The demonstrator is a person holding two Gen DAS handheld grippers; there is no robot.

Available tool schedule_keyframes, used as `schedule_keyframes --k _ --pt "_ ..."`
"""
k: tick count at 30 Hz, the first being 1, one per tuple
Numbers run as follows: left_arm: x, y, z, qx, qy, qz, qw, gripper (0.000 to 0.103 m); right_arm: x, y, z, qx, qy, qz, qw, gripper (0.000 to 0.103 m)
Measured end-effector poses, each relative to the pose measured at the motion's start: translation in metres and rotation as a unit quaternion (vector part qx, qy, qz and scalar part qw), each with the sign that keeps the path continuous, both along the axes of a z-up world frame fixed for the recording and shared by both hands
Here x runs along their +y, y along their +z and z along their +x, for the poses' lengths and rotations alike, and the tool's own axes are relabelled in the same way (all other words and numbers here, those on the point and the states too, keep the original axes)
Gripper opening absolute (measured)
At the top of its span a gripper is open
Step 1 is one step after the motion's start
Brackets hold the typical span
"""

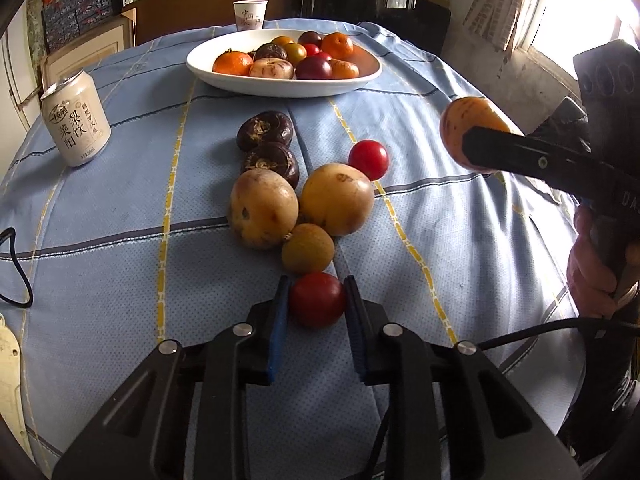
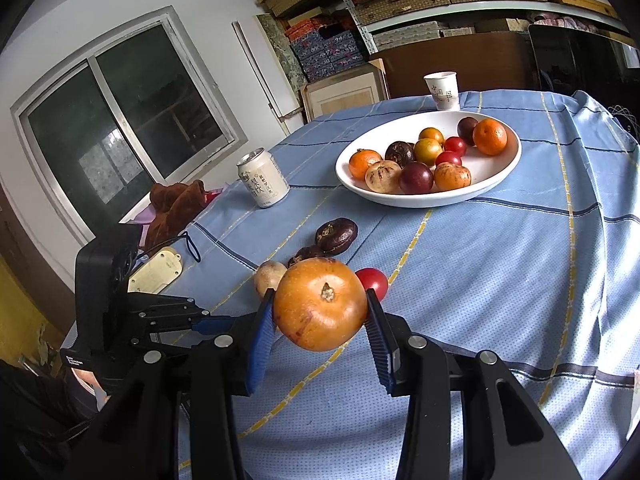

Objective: Organize fruits
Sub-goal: 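Lift the large fruit with the right gripper while the left grasps a small red tomato, then carry the large fruit and red tomato over the plate and open both grippers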

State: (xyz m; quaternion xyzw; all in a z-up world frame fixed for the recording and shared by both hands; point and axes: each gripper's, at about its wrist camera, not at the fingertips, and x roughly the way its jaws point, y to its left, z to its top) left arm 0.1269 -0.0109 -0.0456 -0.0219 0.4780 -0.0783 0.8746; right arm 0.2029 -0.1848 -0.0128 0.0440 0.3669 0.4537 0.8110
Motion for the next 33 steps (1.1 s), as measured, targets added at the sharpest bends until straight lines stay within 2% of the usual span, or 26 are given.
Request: schedule_keyframes --k 4,10,17,19,21,23,28,31,33 --pt "0.002 0.002 -0.002 -0.005 -0.002 -0.007 1.0000 0.026 0.000 0.000 0.000 0.001 0.000 -0.002 1.000 0.044" --pt "0.017 0.016 -0.003 -0.035 0.000 -0.019 0.9992 0.026 0.007 -0.005 -0.002 -0.003 0.003 -0.018 1.000 0.044" --pt "0.035 0.038 0.019 -0.060 -0.011 -0.026 0.9978 0.026 0.021 -0.018 -0.003 0.002 0.013 -0.050 0.999 0.044" --pt "0.038 0.043 0.030 -0.060 -0.018 -0.024 0.9978 0.026 0.022 -0.018 -0.001 0.013 0.018 -0.035 0.999 0.044" --pt "0.044 0.052 0.049 -0.058 -0.023 -0.027 0.9977 0.026 0.022 -0.017 0.009 0.044 0.024 0.008 0.999 0.044" --pt "0.049 0.062 0.072 -0.061 -0.017 -0.024 0.9977 0.026 0.024 -0.014 0.020 0.053 0.007 0.031 0.998 0.044" --pt "0.057 0.083 0.134 -0.091 0.025 -0.034 0.9949 0.026 0.034 0.000 0.077 0.021 -0.097 0.055 0.994 0.044" --pt "0.055 0.085 0.164 -0.098 0.034 -0.028 0.9942 0.026 0.040 0.003 0.106 -0.007 -0.139 0.046 0.989 0.044" --pt "0.054 0.083 0.187 -0.091 0.033 -0.027 0.9949 0.026 0.045 -0.001 0.124 -0.008 -0.155 0.040 0.987 0.044"
